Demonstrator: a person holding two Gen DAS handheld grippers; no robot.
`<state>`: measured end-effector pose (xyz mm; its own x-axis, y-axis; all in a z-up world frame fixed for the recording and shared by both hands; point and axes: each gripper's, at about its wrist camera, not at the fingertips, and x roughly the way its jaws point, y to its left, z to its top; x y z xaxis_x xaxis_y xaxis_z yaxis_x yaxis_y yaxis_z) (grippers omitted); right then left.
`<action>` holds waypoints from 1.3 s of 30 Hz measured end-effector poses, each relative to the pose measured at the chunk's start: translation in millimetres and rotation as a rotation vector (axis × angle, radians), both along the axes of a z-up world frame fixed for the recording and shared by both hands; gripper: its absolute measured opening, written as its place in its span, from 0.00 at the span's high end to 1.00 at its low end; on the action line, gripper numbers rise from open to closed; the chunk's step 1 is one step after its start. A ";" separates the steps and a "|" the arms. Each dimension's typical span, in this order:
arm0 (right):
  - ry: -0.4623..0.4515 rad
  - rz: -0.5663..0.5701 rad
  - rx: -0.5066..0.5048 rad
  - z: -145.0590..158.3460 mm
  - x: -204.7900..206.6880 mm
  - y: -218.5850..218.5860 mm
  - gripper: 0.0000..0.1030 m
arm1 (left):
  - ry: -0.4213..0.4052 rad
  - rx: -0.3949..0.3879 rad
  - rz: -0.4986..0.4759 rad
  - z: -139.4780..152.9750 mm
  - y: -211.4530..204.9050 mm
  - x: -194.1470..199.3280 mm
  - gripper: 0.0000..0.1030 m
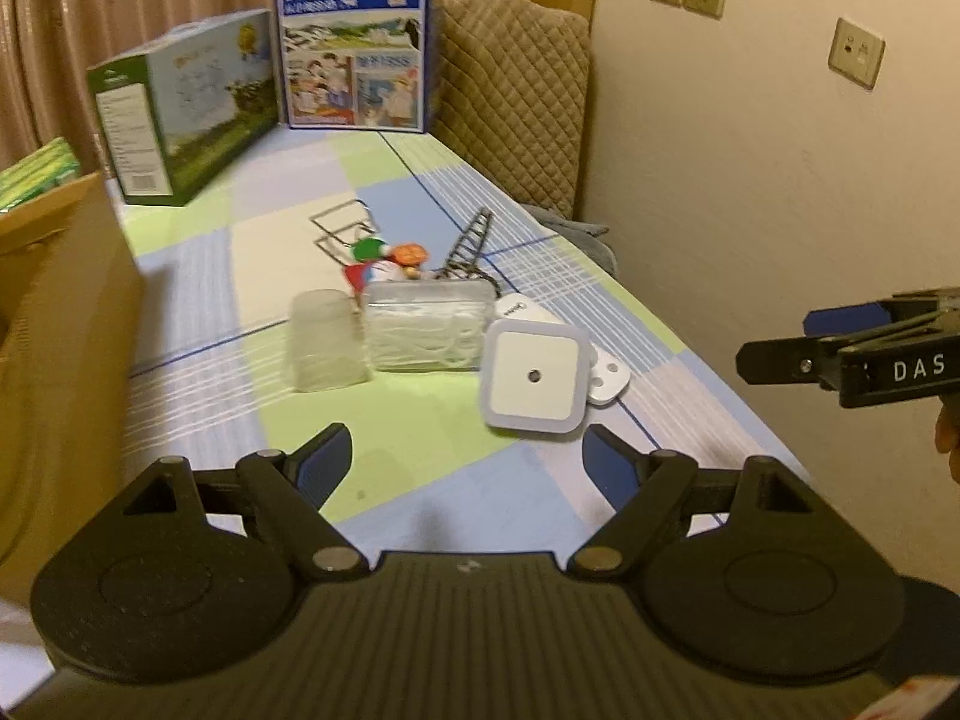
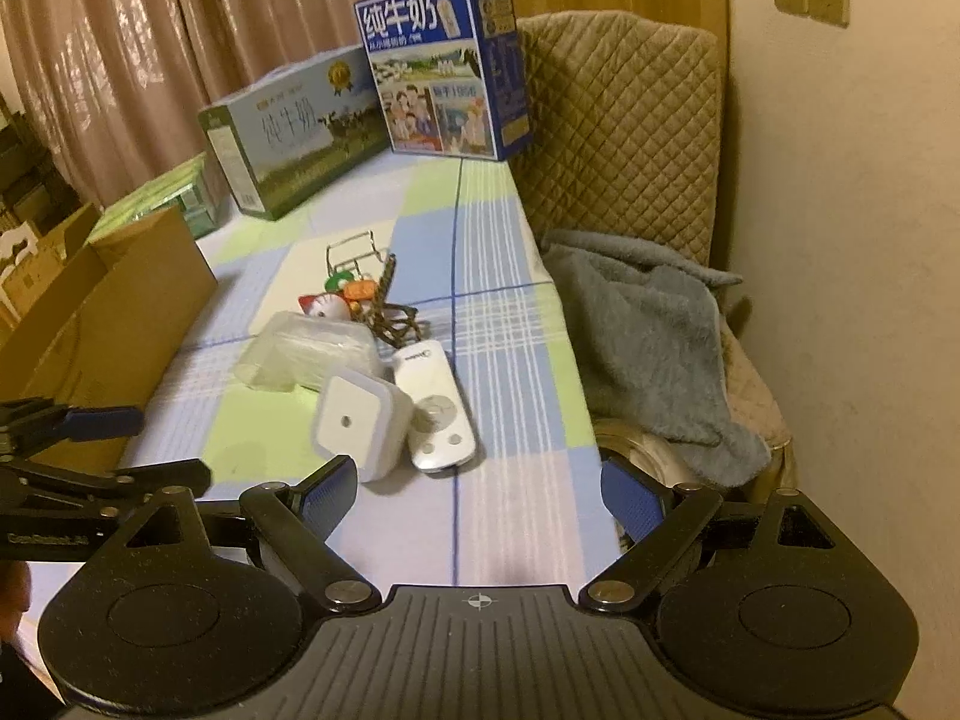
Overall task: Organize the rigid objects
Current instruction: 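Grasp the white night light with the left gripper while the right gripper grasps the Midea remote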
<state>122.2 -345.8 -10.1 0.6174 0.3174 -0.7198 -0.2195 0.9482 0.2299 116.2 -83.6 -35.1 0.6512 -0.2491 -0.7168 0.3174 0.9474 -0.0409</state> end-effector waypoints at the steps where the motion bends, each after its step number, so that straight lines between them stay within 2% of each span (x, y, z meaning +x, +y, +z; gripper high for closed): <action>1: 0.003 0.005 -0.006 -4.2 4.4 -1.6 0.16 | -0.005 -0.002 -0.008 -4.3 -3.6 3.0 0.21; 7: 0.026 0.029 -0.001 -26.1 25.9 -10.1 0.16 | -0.038 0.008 -0.071 -31.8 -27.4 24.5 0.23; 13: 0.032 0.041 -0.002 -42.7 39.3 -11.4 0.17 | -0.028 0.021 -0.096 -51.5 -43.6 46.1 0.30; 19: 0.049 0.026 0.005 -53.5 47.3 -13.5 0.17 | -0.014 0.019 -0.103 -64.1 -51.4 62.0 0.30; 22: 0.056 0.023 0.002 -57.4 49.6 -13.3 0.17 | -0.003 0.023 -0.117 -66.7 -53.5 65.0 0.41; 24: 0.061 0.027 -0.001 -59.3 51.4 -12.0 0.17 | -0.001 0.027 -0.114 -65.7 -52.8 64.4 0.41; 29: 0.061 0.067 -0.001 -59.7 58.0 1.8 0.17 | -0.022 0.052 -0.085 -55.6 -34.3 51.4 0.42; 37: 0.055 0.151 -0.011 -66.8 84.5 46.9 0.17 | -0.020 0.050 0.018 -46.9 16.6 30.6 0.42; 39: 0.058 0.169 -0.022 -71.1 93.3 58.8 0.21 | -0.019 0.038 0.034 -45.8 24.4 29.2 0.42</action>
<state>215.4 -287.0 -81.2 0.5136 0.3973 -0.7605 -0.3633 0.9037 0.2268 145.5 -59.2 -80.9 0.6723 -0.1995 -0.7129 0.2854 0.9584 0.0009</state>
